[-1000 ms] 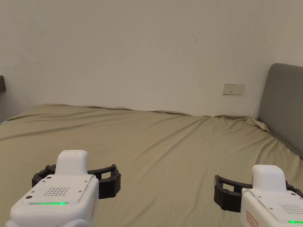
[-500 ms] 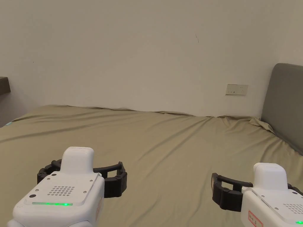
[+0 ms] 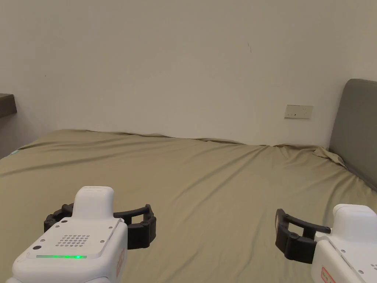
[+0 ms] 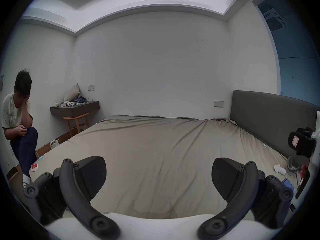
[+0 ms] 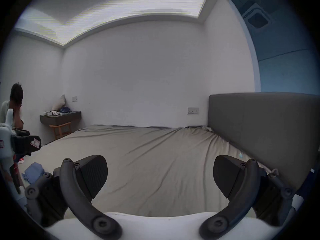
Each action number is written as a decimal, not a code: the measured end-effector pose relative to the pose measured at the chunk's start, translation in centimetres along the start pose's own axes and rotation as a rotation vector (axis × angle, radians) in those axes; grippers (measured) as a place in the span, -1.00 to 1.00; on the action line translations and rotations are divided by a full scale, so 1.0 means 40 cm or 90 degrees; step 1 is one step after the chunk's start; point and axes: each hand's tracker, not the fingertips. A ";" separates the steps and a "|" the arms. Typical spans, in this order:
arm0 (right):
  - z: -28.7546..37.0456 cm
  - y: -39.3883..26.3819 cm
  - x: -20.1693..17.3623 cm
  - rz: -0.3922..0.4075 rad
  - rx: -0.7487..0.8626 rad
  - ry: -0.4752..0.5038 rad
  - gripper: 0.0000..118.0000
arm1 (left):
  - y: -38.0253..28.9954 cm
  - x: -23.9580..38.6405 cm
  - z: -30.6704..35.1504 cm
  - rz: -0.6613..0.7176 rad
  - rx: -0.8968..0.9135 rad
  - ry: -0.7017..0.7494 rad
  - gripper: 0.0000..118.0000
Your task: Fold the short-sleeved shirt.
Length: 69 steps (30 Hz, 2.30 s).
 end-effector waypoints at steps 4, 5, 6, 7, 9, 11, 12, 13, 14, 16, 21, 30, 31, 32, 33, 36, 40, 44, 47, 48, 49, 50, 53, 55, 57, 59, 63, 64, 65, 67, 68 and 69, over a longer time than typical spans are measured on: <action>-0.016 0.011 0.011 -0.013 -0.013 -0.010 1.00 | 0.002 -0.007 -0.004 0.018 0.008 -0.006 1.00; -0.019 0.009 0.013 -0.016 -0.015 -0.015 1.00 | 0.003 -0.008 -0.004 0.020 0.008 -0.009 1.00; -0.022 0.005 0.013 -0.016 -0.018 -0.025 1.00 | 0.004 -0.007 -0.006 0.021 0.007 -0.010 1.00; -0.024 0.001 0.013 -0.014 -0.019 -0.033 1.00 | 0.006 -0.005 -0.010 0.022 0.005 -0.008 1.00; -0.028 -0.002 0.015 -0.020 -0.026 -0.030 1.00 | 0.008 -0.002 -0.015 0.021 0.002 0.003 1.00; -0.030 -0.004 0.015 -0.028 -0.038 -0.015 1.00 | 0.009 -0.002 -0.017 0.018 0.003 0.008 1.00; -0.031 -0.004 0.013 -0.026 -0.045 -0.009 1.00 | 0.010 -0.002 -0.018 0.017 0.004 0.009 1.00; -0.032 -0.005 0.009 -0.019 -0.050 -0.008 1.00 | 0.010 -0.002 -0.017 0.017 0.004 0.007 1.00; -0.032 -0.006 0.006 -0.016 -0.051 -0.007 1.00 | 0.010 -0.002 -0.017 0.018 0.005 0.005 1.00; -0.032 -0.007 0.003 -0.017 -0.052 0.004 1.00 | 0.011 -0.001 -0.018 0.017 0.006 0.004 1.00; -0.042 -0.001 0.003 -0.040 -0.079 0.017 1.00 | 0.011 0.001 -0.020 0.006 0.005 0.007 1.00; -0.053 -0.002 -0.001 -0.030 -0.108 -0.017 1.00 | 0.013 0.000 -0.022 0.006 0.001 0.009 1.00; -0.054 -0.003 0.002 -0.036 -0.111 -0.015 1.00 | 0.012 0.001 -0.022 0.007 0.001 0.010 1.00; -0.056 -0.003 0.004 -0.043 -0.114 -0.014 1.00 | 0.012 0.001 -0.023 0.008 0.000 0.010 1.00; -0.057 -0.004 0.005 -0.047 -0.117 -0.012 1.00 | 0.010 0.000 -0.023 0.008 0.000 0.009 1.00; -0.058 -0.005 0.007 -0.056 -0.125 -0.006 1.00 | 0.008 0.002 -0.022 0.008 -0.001 0.007 1.00; -0.058 -0.007 0.005 -0.054 -0.131 0.000 1.00 | 0.004 0.005 -0.022 0.000 -0.003 0.009 1.00; -0.061 -0.009 0.001 -0.052 -0.135 0.002 1.00 | 0.002 0.005 -0.022 0.004 -0.008 0.007 1.00; -0.062 -0.003 0.002 -0.058 -0.138 0.010 1.00 | 0.000 0.005 -0.025 0.001 -0.010 0.009 1.00; -0.062 0.001 0.002 -0.061 -0.138 0.012 1.00 | 0.000 0.005 -0.025 0.001 -0.011 0.010 1.00; -0.063 0.005 0.003 -0.063 -0.138 0.013 1.00 | 0.000 0.005 -0.025 0.002 -0.011 0.010 1.00; -0.063 0.008 0.004 -0.065 -0.137 0.013 1.00 | 0.000 0.004 -0.026 0.004 -0.012 0.009 1.00; -0.063 0.012 0.003 -0.060 -0.135 0.012 1.00 | 0.001 0.004 -0.025 0.006 -0.013 0.006 1.00; -0.064 0.014 0.002 -0.054 -0.136 0.010 1.00 | 0.001 0.005 -0.025 0.003 -0.013 0.009 1.00; -0.065 0.013 -0.002 -0.043 -0.137 0.008 1.00 | 0.002 0.005 -0.022 0.002 -0.006 0.011 1.00; -0.070 0.012 -0.008 -0.032 -0.152 0.000 1.00 | 0.002 0.005 -0.017 0.006 0.005 0.016 1.00; -0.082 0.005 -0.011 -0.031 -0.167 -0.034 1.00 | 0.008 0.001 -0.010 0.013 0.009 0.010 1.00; -0.083 0.002 -0.010 -0.030 -0.165 -0.041 1.00 | 0.010 0.000 -0.009 0.013 0.009 0.010 1.00; -0.082 0.003 -0.008 -0.032 -0.166 -0.039 1.00 | 0.010 -0.001 -0.010 0.011 0.010 0.010 1.00; -0.080 0.006 0.001 -0.049 -0.167 -0.025 1.00 | 0.011 -0.003 -0.010 0.008 0.010 0.012 1.00; -0.079 0.006 0.004 -0.064 -0.162 -0.004 1.00 | 0.012 -0.004 -0.010 0.009 0.009 0.013 1.00; -0.077 0.008 0.007 -0.066 -0.165 0.006 1.00 | 0.012 -0.006 -0.011 0.012 0.007 0.013 1.00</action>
